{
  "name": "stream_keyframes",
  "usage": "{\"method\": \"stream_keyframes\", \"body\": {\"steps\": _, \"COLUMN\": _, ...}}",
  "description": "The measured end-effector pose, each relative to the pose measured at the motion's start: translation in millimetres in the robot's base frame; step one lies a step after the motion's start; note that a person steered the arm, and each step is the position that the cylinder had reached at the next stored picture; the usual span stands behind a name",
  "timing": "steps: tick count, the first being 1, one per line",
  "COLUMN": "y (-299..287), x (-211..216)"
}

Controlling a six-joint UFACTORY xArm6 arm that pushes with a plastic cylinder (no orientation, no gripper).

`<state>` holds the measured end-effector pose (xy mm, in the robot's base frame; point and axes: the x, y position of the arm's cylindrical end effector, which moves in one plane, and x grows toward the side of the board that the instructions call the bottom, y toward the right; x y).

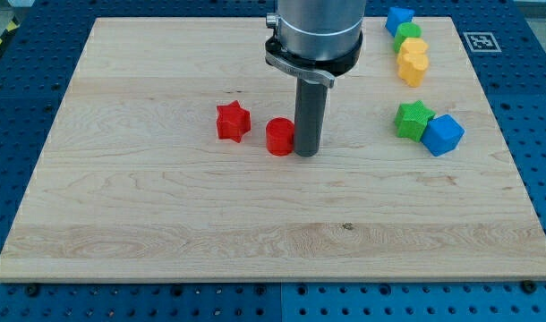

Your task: Push the red circle to the right of the red star

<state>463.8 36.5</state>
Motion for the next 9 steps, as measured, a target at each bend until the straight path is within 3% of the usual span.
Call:
{"method": "stream_keyframes", "body": {"steps": 5, "y": -65.9, "x": 18.2}}
{"method": "stream_keyframes", "body": {"steps": 9, "y": -48.0, "x": -32.6}}
